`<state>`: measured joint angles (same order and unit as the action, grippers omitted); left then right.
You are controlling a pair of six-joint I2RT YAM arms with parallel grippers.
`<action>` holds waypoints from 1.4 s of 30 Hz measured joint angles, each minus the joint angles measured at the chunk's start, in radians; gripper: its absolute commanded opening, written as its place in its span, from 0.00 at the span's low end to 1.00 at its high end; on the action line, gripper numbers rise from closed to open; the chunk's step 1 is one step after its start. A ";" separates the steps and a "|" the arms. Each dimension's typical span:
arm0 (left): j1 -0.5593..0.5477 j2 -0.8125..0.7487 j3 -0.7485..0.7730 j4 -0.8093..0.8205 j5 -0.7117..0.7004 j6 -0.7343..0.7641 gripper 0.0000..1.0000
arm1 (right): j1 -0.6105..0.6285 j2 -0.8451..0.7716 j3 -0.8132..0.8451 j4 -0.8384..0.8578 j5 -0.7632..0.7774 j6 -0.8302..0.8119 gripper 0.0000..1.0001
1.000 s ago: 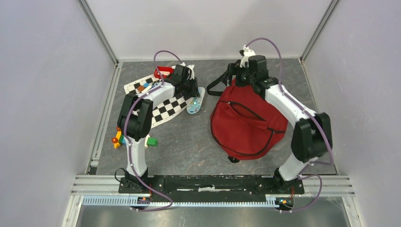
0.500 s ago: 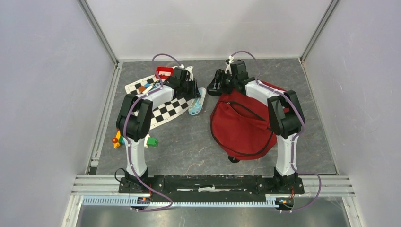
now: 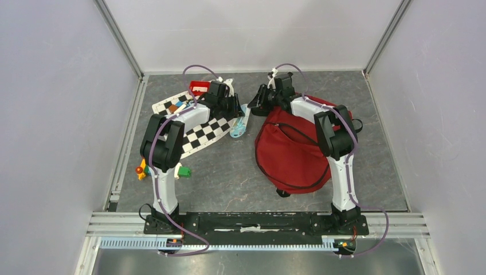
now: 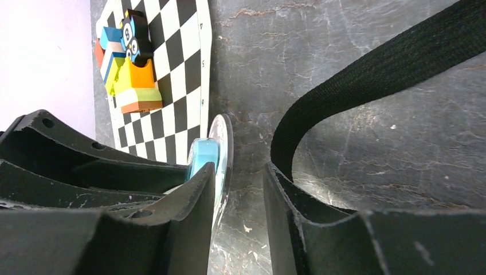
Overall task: Pack the student bag
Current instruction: Pick up the stationery from the center of the board.
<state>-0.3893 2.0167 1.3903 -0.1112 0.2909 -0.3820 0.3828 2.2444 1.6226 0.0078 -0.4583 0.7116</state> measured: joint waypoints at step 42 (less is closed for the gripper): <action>0.034 -0.594 -0.264 0.037 0.348 -0.217 1.00 | -0.112 -0.882 -0.381 0.096 -0.146 -0.105 0.00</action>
<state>-0.3550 1.4227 1.1267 -0.0742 0.6384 -0.5987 0.2710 1.3624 1.2415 0.1040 -0.6044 0.6067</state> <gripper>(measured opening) 0.993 0.014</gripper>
